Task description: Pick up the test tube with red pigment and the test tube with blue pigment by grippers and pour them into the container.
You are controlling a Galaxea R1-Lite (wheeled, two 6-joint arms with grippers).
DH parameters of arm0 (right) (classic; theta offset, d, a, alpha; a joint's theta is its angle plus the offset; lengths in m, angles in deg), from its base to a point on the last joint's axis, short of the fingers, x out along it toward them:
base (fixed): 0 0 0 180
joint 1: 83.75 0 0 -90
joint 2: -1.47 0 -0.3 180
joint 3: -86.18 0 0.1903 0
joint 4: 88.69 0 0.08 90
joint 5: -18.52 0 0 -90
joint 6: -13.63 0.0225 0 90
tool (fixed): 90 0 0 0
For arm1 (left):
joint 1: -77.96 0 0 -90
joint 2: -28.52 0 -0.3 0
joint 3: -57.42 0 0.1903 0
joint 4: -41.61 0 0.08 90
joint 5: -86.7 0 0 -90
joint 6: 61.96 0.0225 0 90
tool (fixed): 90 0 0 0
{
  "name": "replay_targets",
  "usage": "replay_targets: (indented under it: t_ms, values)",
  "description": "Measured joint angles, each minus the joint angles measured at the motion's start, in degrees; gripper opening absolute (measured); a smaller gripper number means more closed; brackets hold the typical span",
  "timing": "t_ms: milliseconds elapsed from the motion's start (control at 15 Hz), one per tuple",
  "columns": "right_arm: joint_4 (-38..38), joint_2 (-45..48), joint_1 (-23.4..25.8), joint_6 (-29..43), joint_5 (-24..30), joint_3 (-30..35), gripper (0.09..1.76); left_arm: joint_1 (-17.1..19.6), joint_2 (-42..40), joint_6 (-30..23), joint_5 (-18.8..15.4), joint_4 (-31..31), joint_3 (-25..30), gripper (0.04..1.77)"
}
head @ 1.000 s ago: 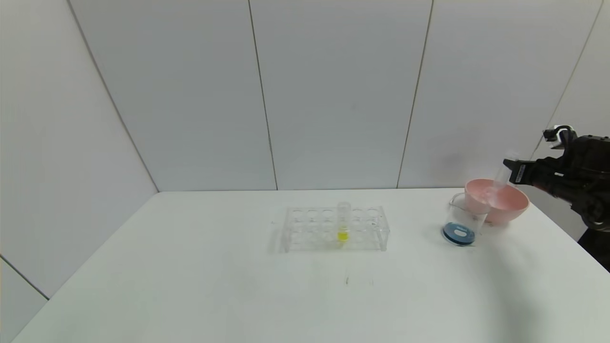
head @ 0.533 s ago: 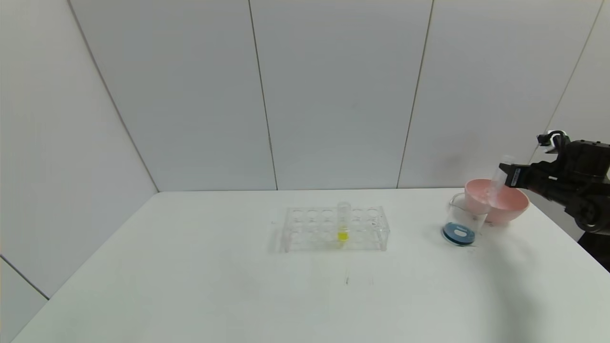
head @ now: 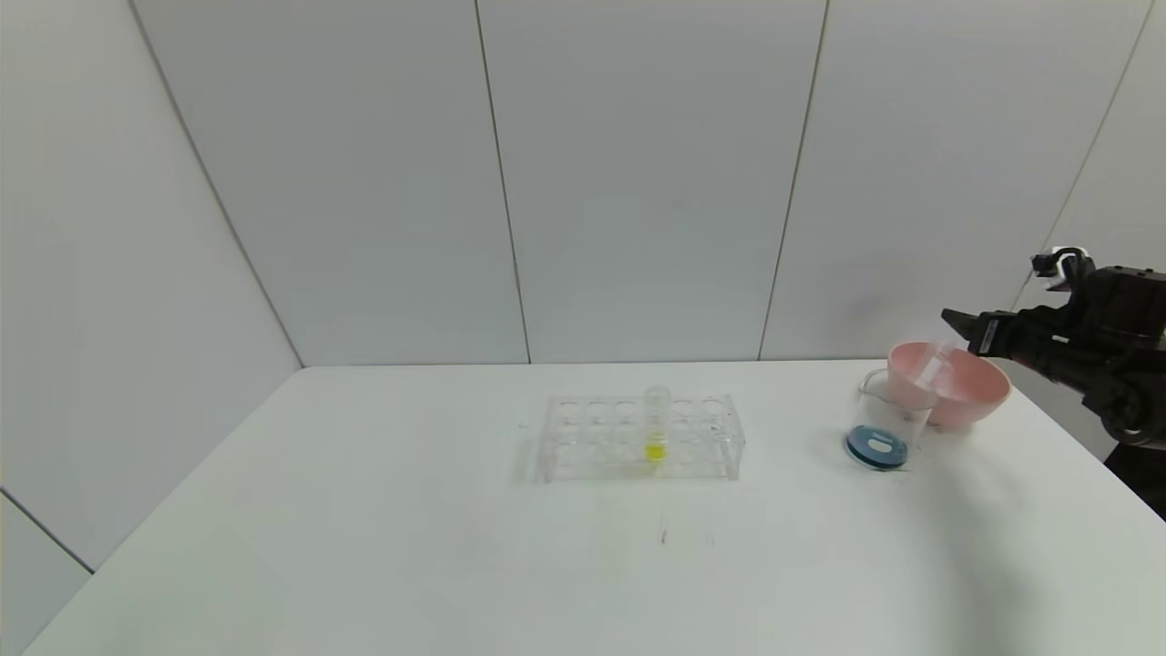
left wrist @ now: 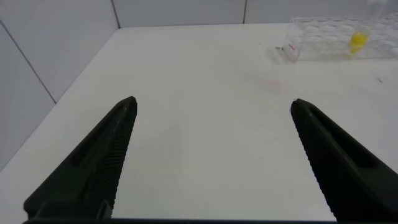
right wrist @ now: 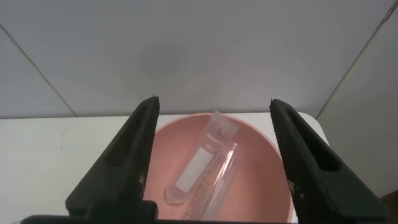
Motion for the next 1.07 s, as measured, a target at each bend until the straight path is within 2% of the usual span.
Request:
replay_targets:
  t_ms: [133,267,533,733,1067]
  values:
    - [0.2,0.2,-1.3,1.3,-0.4,-0.1,1.39,0.0,0.0,0.0,0.0,0.0,0.0,1.76]
    - [0.3,0.8,-4.0,1.7,-3.6,0.7,1.46,0.0,0.0,0.0,0.0,0.0,0.0,1.76]
    - [-0.6,6.3,-10.7,3.2,-7.2,7.1,1.56,0.0,0.0,0.0,0.0,0.0,0.0,1.76]
    - [-1.6,14.8,-13.8,3.9,-7.2,14.8,1.61,0.0,0.0,0.0,0.0,0.0,0.0,1.76]
    - [-1.7,34.9,-15.3,4.0,-6.3,28.9,1.65,0.0,0.0,0.0,0.0,0.0,0.0,1.76]
